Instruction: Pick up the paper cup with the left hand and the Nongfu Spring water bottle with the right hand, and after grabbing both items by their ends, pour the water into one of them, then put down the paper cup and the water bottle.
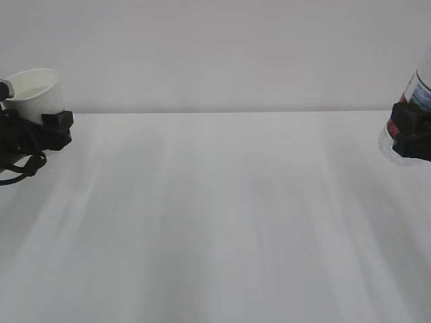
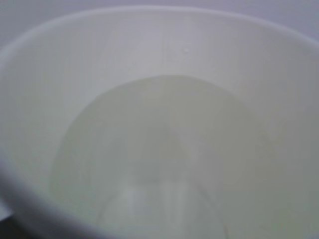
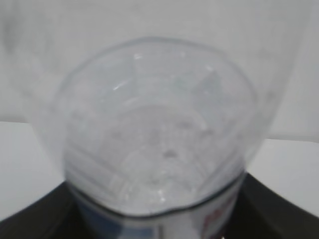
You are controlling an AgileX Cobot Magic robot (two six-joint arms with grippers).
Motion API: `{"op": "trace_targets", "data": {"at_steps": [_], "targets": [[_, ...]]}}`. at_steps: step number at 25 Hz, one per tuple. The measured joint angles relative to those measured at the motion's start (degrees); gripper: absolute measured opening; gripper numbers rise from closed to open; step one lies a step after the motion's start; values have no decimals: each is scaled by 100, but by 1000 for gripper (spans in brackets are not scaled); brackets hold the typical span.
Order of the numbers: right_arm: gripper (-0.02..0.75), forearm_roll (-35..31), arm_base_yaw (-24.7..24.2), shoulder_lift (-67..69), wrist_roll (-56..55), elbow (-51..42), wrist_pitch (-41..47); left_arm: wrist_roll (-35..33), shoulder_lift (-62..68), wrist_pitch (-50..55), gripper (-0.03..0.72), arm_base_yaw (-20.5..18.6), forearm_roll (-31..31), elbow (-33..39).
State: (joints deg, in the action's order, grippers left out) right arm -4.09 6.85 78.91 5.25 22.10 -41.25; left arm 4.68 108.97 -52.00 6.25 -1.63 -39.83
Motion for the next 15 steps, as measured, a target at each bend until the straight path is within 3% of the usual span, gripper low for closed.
{"op": "trace_targets", "data": {"at_steps": [15], "targets": [[477, 0, 0, 0, 0, 0, 0, -9, 534, -913, 543, 0, 0, 0]]}}
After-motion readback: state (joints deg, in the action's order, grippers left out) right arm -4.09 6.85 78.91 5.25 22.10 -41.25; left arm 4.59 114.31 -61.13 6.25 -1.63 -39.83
